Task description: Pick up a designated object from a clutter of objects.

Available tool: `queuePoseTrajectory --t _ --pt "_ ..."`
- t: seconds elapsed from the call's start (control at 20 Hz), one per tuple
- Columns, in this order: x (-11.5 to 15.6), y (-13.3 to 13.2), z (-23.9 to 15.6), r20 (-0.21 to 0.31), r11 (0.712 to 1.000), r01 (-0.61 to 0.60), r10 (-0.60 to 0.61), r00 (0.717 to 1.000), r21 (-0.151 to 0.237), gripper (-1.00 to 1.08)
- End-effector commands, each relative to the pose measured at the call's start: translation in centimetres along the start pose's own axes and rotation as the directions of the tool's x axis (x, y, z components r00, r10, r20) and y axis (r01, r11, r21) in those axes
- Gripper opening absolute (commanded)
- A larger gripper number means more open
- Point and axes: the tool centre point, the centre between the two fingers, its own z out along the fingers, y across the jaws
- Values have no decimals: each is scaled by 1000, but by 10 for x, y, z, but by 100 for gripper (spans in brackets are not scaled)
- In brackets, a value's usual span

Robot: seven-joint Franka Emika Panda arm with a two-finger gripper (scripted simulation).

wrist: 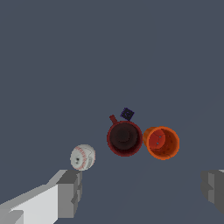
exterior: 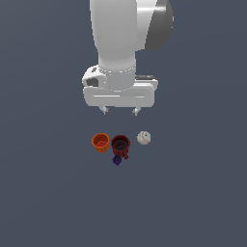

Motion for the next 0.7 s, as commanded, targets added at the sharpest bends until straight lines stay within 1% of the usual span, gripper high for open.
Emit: queuePoseTrajectory --t 0.0,0.2,0.35,0.5,0.65 --pt "5 1 13 3 999 -32 32 999 0 100" --pt "16 3 41 9 995 -104 104 995 -1 100" --pt "24 6 69 14 985 -171 171 985 -4 100" --pt "32 9 101 19 969 -247 247 969 -10 100" --pt "37 12 135 23 947 -321 322 947 -19 100"
